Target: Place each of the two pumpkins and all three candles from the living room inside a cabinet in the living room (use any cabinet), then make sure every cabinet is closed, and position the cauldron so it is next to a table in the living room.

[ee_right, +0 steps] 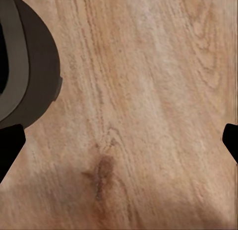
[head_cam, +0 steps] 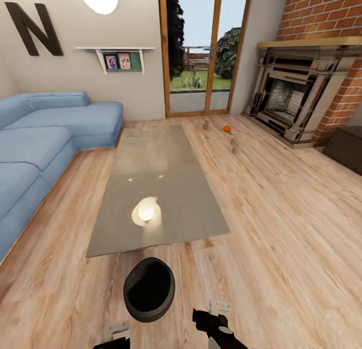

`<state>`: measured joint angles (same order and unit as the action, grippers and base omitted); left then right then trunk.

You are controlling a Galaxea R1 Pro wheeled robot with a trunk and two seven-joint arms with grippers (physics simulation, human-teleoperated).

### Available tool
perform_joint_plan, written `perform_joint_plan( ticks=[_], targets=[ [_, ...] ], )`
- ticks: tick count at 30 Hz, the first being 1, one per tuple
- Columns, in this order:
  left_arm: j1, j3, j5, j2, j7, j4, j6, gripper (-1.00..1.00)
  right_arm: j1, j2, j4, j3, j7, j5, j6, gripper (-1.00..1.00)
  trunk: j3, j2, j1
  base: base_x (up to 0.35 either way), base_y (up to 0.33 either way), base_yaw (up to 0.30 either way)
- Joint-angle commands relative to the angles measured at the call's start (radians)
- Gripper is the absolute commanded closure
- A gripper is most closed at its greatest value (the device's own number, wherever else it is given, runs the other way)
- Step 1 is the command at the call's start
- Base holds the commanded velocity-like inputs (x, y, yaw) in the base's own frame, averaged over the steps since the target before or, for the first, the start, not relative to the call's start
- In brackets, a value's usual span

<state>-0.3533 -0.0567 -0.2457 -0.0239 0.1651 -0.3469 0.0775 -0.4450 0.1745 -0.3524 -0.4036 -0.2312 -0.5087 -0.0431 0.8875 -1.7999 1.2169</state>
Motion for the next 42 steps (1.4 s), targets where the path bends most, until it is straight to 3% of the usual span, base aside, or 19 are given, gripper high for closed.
perform_joint_plan(
  ticks=[1, 7, 11, 15, 18, 42],
  targets=[
    [0.000, -0.006, -0.009, 0.000, 0.007, -0.003, 0.006, -1.00, -0.001, 0.000, 0.001, -0.008, -0.007, -0.011, -0.004, -1.00, -0.002, 0.007, -0.004, 0.000, 0.000, -0.262],
    [0.000, -0.005, -0.008, -0.002, 0.007, -0.003, 0.007, -1.00, -0.001, 0.000, 0.001, -0.004, -0.028, -0.012, -0.004, -1.00, -0.019, 0.049, -0.027, 0.000, 0.000, -0.272],
    [0.000, -0.006, -0.007, -0.002, 0.007, -0.003, 0.007, -1.00, -0.001, 0.000, 0.001, -0.002, -0.062, -0.016, -0.007, -1.00, -0.019, 0.049, -0.027, 0.000, 0.000, -0.276],
    [0.000, -0.008, -0.006, -0.002, 0.007, -0.003, 0.007, -1.00, -0.001, 0.000, 0.001, -0.003, -0.067, -0.079, -0.007, -1.00, -0.019, 0.049, -0.027, 0.000, 0.000, -0.277],
    [0.000, -0.008, -0.006, -0.002, 0.007, -0.003, 0.007, -1.00, -0.001, 0.000, 0.001, -0.003, -0.068, -0.097, -0.008, -1.00, -0.019, 0.049, -0.027, 0.000, 0.000, -0.278],
    [0.001, -0.006, -0.007, -0.002, 0.007, -0.003, 0.007, -1.00, -0.001, 0.000, 0.002, -0.002, -0.070, -0.103, -0.006, -1.00, -0.019, 0.049, -0.027, 0.000, 0.000, -0.279]
  ],
)
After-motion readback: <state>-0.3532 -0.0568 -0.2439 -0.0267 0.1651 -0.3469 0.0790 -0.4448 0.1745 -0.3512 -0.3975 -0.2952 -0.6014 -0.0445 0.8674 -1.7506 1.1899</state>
